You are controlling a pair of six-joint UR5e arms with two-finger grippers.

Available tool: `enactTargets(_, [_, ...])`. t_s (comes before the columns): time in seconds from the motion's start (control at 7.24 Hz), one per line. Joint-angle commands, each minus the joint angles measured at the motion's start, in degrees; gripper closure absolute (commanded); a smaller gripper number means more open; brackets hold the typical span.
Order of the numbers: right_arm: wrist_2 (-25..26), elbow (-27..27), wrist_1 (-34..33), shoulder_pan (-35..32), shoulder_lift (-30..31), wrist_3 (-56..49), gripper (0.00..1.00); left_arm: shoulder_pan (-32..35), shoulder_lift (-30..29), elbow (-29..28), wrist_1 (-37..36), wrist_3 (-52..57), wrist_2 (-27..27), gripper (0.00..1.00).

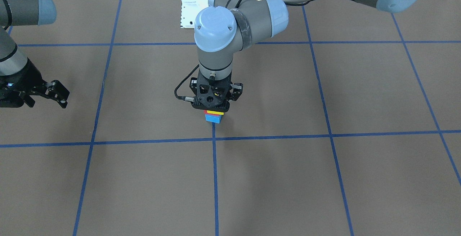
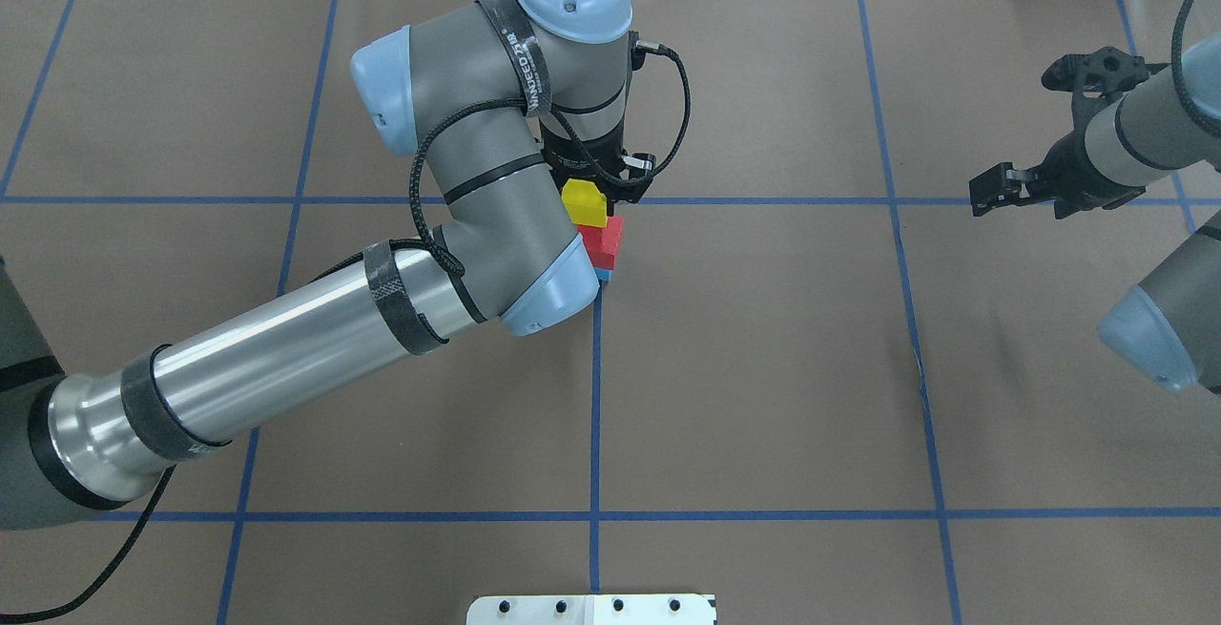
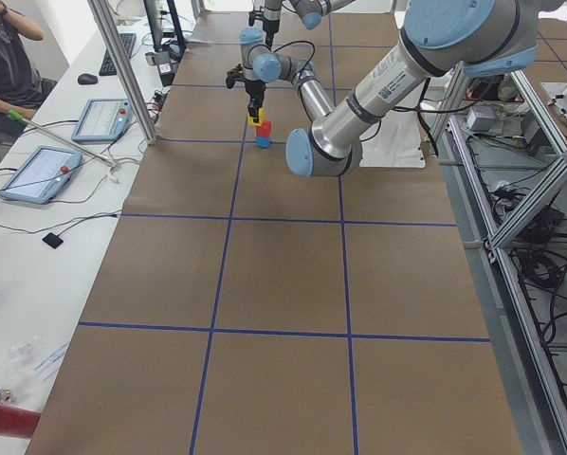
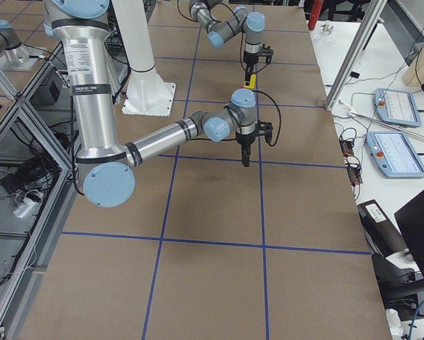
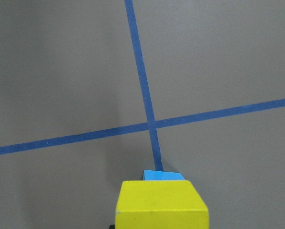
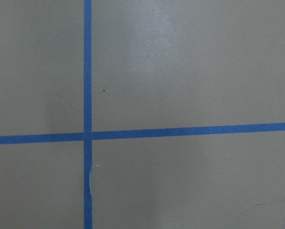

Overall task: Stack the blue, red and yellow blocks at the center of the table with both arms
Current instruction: 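Carry the yellow cube with the left gripper over the red cube, then lower the yellow cube onto the red cube with the left gripper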

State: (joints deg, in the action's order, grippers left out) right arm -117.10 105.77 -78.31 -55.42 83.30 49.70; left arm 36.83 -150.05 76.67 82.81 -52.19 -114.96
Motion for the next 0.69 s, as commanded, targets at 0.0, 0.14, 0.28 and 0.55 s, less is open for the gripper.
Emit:
enactTargets(0.0, [-0.1, 0.1, 0.0, 0.0, 0.4, 0.0, 0.00, -1.0, -0.3, -0.2, -0.7, 0.1, 0.1, 1.00])
enactTargets(0.14, [-0.1, 0.1, 0.0, 0.0, 0.5, 0.1, 0.00, -2.3, -0.3, -0.3, -0.7, 0.1, 0.2, 1.00])
enactTargets(0.28, [-0.1, 0.2, 0.0, 0.0, 0.7, 0.1, 0.00, -2.5, -0.5, -0.4, -0.7, 0.1, 0.2, 1.00])
enactTargets(0.55, [0.0, 0.1, 0.0, 0.0, 0.7, 0.1, 0.00, -2.4, -0.8, -0.4, -0.7, 0.1, 0.2, 1.00])
